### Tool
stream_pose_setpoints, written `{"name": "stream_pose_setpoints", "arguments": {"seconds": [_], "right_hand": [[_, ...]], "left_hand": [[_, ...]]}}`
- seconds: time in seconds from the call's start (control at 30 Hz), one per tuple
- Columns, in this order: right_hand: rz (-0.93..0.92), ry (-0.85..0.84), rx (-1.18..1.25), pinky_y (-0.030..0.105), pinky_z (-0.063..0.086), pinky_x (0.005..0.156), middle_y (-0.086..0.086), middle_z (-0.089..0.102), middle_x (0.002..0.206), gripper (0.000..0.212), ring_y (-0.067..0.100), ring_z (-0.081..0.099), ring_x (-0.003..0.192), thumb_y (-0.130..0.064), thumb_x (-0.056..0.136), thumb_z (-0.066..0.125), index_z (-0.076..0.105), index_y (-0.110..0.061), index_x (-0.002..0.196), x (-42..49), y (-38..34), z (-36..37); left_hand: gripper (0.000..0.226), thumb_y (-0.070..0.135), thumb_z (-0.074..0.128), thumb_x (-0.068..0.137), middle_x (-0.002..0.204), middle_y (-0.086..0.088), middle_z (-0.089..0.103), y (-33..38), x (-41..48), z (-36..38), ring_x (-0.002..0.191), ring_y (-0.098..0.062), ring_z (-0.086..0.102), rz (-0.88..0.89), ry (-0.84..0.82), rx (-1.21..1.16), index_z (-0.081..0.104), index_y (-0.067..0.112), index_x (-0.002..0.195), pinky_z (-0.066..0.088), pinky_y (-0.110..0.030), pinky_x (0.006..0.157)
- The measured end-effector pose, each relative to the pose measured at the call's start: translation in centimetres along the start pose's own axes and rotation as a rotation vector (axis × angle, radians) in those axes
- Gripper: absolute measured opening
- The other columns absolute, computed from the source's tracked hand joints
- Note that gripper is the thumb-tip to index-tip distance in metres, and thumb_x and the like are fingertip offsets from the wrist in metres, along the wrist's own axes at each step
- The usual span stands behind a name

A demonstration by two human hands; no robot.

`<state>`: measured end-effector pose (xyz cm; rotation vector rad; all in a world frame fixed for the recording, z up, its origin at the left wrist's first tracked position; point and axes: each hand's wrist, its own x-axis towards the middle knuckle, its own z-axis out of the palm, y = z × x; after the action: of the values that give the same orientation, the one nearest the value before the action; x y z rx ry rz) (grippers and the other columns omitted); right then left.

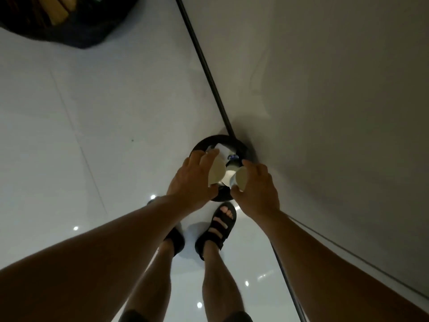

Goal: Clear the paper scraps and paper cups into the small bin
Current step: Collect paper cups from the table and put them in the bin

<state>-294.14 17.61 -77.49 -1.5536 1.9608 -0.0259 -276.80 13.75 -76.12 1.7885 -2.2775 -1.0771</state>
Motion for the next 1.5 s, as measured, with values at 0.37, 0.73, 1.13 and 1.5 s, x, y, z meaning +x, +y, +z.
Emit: {"name": "stream_pose_setpoints", "arguments": {"seconds": [0.37, 0.73, 1.13, 1.5], "right_hand": [[-0.116, 0.098, -0.048, 0.038, 0.054, 0.08, 0.021, 0.052, 0.127, 0.073, 0.036, 0.057, 0.109, -0.025, 0.075, 0.082, 0.047, -0.008, 0.137, 6.5, 5.5, 11.0], [-0.248, 0.296, -0.19, 0.046, 0.045, 0.102, 0.02, 0.043, 0.142, 0.077, 0.037, 0.041, 0.132, -0.031, 0.08, 0.073, 0.036, -0.009, 0.144, 9.8, 6.4, 12.8], [-0.255, 0.164, -0.503, 0.051, 0.004, 0.119, 0.02, 0.004, 0.161, 0.097, 0.036, -0.001, 0.149, -0.059, 0.084, 0.056, 0.009, -0.015, 0.156, 9.5, 8.3, 15.1], [-0.184, 0.05, -0.344, 0.053, 0.014, 0.119, 0.013, 0.006, 0.163, 0.09, 0.031, -0.001, 0.15, -0.054, 0.088, 0.055, 0.005, -0.022, 0.156, 6.4, -1.2, 3.6]], "left_hand": [[0.08, 0.031, 0.076, 0.075, 0.126, -0.01, 0.046, -6.9, 5.0, 10.9, 0.111, -0.027, 0.048, 0.039, -0.056, 0.148, 0.035, 0.017, 0.142, 0.042, -0.03, 0.084], [0.088, 0.058, 0.056, 0.08, 0.156, -0.018, 0.022, -8.9, 8.3, 12.7, 0.144, -0.039, 0.015, 0.148, 0.015, 0.444, 0.023, 0.013, 0.148, 0.019, -0.055, 0.114], [0.1, 0.073, 0.037, 0.081, 0.16, -0.014, -0.01, -11.0, 7.8, 15.0, 0.146, -0.034, -0.013, 0.176, -0.02, 0.57, 0.0, 0.016, 0.153, 0.0, -0.057, 0.114], [0.089, 0.074, 0.017, 0.086, 0.16, -0.011, -0.013, -8.5, 4.8, 1.2, 0.145, -0.034, -0.019, 0.011, -0.014, 0.465, -0.013, 0.019, 0.151, -0.001, -0.055, 0.116]]}}
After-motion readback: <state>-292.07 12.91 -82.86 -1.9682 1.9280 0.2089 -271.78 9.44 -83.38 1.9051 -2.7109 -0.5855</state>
